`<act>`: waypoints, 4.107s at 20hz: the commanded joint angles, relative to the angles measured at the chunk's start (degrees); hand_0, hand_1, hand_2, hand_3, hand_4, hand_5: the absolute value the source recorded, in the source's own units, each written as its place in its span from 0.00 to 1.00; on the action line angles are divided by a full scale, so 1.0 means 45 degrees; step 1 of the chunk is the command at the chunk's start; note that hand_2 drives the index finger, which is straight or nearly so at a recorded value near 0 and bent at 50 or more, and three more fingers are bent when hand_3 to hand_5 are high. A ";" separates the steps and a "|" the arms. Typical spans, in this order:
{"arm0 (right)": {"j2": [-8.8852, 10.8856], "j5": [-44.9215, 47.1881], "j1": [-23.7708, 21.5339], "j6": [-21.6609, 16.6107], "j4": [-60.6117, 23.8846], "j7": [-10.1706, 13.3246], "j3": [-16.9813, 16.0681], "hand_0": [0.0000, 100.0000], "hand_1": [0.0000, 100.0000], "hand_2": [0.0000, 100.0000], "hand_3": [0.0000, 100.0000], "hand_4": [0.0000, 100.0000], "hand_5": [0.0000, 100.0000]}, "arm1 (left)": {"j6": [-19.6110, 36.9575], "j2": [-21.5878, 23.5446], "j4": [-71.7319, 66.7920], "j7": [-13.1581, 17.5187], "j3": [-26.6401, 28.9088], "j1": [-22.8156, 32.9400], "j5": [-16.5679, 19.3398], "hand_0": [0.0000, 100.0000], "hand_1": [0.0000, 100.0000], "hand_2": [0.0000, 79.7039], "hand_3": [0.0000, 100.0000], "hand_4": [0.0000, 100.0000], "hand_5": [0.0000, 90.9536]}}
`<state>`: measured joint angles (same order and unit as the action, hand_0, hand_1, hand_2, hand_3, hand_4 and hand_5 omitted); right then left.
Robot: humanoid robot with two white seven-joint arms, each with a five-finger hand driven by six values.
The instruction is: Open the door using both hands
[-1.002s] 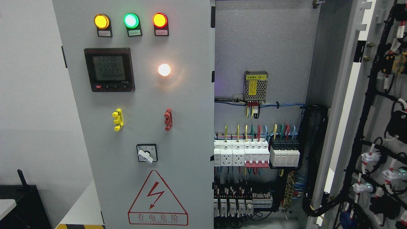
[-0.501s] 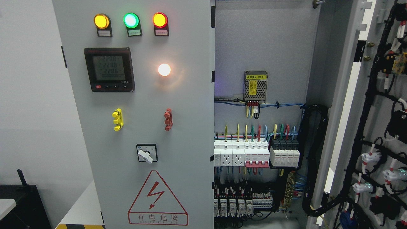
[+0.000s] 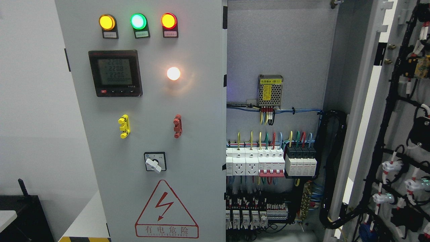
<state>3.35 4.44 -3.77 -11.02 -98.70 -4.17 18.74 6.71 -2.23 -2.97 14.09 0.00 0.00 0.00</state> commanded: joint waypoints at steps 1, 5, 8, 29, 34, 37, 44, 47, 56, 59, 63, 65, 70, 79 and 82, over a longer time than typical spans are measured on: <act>-0.0724 0.0108 0.1187 0.1021 0.0116 -0.0088 -0.0101 0.11 0.00 0.00 0.00 0.00 0.00 | 0.0071 -0.0070 -0.0005 0.0013 0.0020 0.0137 -0.0293 0.00 0.00 0.00 0.00 0.03 0.00; -0.0998 0.0613 0.1871 0.1997 0.0155 -0.0050 -0.0121 0.11 0.00 0.00 0.00 0.00 0.00 | 0.0071 -0.0089 0.0015 0.0013 0.0020 0.0137 -0.0293 0.00 0.00 0.00 0.00 0.03 0.00; -0.1095 0.0928 0.2340 0.2507 0.0194 -0.0010 -0.0140 0.11 0.00 0.00 0.00 0.00 0.00 | 0.0091 -0.0089 0.0015 0.0013 0.0020 0.0137 -0.0293 0.00 0.00 0.00 0.00 0.03 0.00; -0.1896 0.1124 0.5056 0.3308 0.3123 -0.0068 -0.0551 0.11 0.00 0.00 0.00 0.00 0.00 | 0.0071 -0.0089 0.0015 0.0013 0.0020 0.0117 -0.0293 0.00 0.00 0.00 0.00 0.03 0.00; -0.1896 0.1124 0.5388 0.3308 0.3611 -0.0108 -0.0570 0.11 0.00 0.00 0.00 0.00 0.00 | 0.0091 -0.0089 0.0015 0.0013 0.0020 0.0117 -0.0293 0.00 0.00 0.00 0.00 0.03 0.00; -0.1877 0.1124 0.5719 0.3308 0.3768 -0.0108 -0.0609 0.11 0.00 0.00 0.00 0.00 0.00 | 0.0071 -0.0089 0.0014 0.0013 0.0020 0.0117 -0.0293 0.00 0.00 0.00 0.00 0.03 0.00; -0.1857 0.1124 0.6129 0.3445 0.4080 -0.0108 -0.0609 0.11 0.00 0.00 0.00 0.00 0.00 | 0.0071 -0.0089 0.0015 0.0013 0.0020 0.0117 -0.0293 0.00 0.00 0.00 0.00 0.03 0.00; -0.1799 0.1279 0.6364 0.3445 0.4276 -0.0127 -0.0609 0.11 0.00 0.00 0.00 0.00 0.00 | 0.0071 -0.0089 0.0015 0.0013 0.0020 0.0117 -0.0293 0.00 0.00 0.00 0.00 0.03 0.00; -0.1642 0.2060 0.6676 0.3484 0.4354 -0.0147 -0.0511 0.11 0.00 0.00 0.00 0.00 0.00 | 0.0071 -0.0089 0.0015 0.0013 0.0020 0.0117 -0.0293 0.00 0.00 0.00 0.00 0.03 0.00; -0.1584 0.2120 0.6814 0.3484 0.4471 -0.0166 -0.0472 0.11 0.00 0.00 0.00 0.00 0.00 | 0.0071 -0.0089 0.0015 0.0013 0.0020 0.0117 -0.0293 0.00 0.00 0.00 0.00 0.03 0.00; -0.1350 0.2296 0.6853 0.3484 0.4471 -0.0536 -0.0453 0.11 0.00 0.00 0.00 0.00 0.00 | 0.0071 -0.0089 0.0015 0.0013 0.0020 0.0117 -0.0293 0.00 0.00 0.00 0.00 0.03 0.00; -0.1233 0.2296 0.6911 0.3504 0.4491 -0.0557 -0.0453 0.11 0.00 0.00 0.00 0.00 0.00 | 0.0071 -0.0089 0.0015 0.0013 0.0020 0.0117 -0.0293 0.00 0.00 0.00 0.00 0.03 0.00; -0.0999 0.2861 0.7126 0.3504 0.4608 -0.0576 -0.0356 0.11 0.00 0.00 0.00 0.00 0.00 | 0.0091 -0.0089 0.0015 0.0013 0.0020 0.0117 -0.0293 0.00 0.00 0.00 0.00 0.03 0.00; -0.0607 0.3389 0.7204 0.3543 0.4686 -0.0732 0.0055 0.11 0.00 0.00 0.00 0.00 0.00 | 0.0091 -0.0089 0.0015 0.0013 0.0020 0.0137 -0.0293 0.00 0.00 0.00 0.00 0.03 0.00; -0.0588 0.3389 0.7243 0.3543 0.4725 -0.0811 0.0055 0.11 0.00 0.00 0.00 0.00 0.00 | 0.0091 -0.0089 0.0015 0.0013 0.0020 0.0117 -0.0293 0.00 0.00 0.00 0.00 0.03 0.00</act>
<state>-0.97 19.00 28.46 4.95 -78.20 -7.49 18.01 7.11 -2.64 -2.90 14.16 0.00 0.00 0.00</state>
